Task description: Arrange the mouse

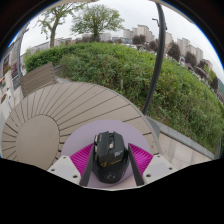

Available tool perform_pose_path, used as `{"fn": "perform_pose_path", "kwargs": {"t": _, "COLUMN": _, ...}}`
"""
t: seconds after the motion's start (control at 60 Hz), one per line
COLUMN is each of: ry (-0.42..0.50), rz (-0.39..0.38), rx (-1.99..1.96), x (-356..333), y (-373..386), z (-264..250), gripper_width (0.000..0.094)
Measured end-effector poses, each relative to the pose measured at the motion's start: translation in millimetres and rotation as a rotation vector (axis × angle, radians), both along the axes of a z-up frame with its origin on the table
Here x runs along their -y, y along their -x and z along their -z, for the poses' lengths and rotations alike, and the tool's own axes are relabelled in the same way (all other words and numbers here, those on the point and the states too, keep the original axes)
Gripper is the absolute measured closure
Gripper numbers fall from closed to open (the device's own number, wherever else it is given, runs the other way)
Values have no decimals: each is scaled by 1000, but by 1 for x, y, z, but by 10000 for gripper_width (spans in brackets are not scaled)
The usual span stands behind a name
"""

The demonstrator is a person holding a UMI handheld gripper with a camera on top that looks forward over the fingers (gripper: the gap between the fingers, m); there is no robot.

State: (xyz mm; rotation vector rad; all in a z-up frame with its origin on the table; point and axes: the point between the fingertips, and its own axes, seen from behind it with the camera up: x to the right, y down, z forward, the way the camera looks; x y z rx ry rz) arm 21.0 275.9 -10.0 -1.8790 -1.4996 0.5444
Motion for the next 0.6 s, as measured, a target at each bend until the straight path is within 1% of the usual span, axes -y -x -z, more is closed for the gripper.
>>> {"fn": "perform_pose_path", "kwargs": {"t": 0.067, "ry": -23, "rz": -18, "rx": -13, "x": -2, "y": 3, "z": 0, "gripper_width": 260}}
{"fn": "perform_pose_path", "kwargs": {"t": 0.1, "ry": -23, "rz": -23, "rx": -3, "x": -2, "y": 1, "z": 1, "gripper_width": 225}}
{"fn": "perform_pose_path", "kwargs": {"t": 0.15, "ry": -35, "rz": -18, "rx": -2, "x": -7, "y": 0, "z": -5, "gripper_width": 97}}
{"fn": "perform_pose_path", "kwargs": {"t": 0.167, "ry": -39, "rz": -15, "rx": -3, "x": -7, "y": -2, "z": -9, "gripper_width": 67}}
{"fn": "perform_pose_path", "kwargs": {"t": 0.217, "ry": -44, "rz": -8, "rx": -2, "x": -5, "y": -12, "z": -23, "gripper_width": 90}}
{"fn": "perform_pose_path", "kwargs": {"t": 0.3, "ry": -32, "rz": -41, "rx": -28, "x": 9, "y": -33, "z": -59, "gripper_width": 91}}
{"fn": "perform_pose_path", "kwargs": {"t": 0.383, "ry": -4, "rz": -76, "rx": -20, "x": 30, "y": -70, "z": -93, "gripper_width": 83}}
{"fn": "perform_pose_path", "kwargs": {"t": 0.6, "ry": 19, "rz": -109, "rx": 1, "x": 60, "y": -166, "z": -173, "gripper_width": 84}}
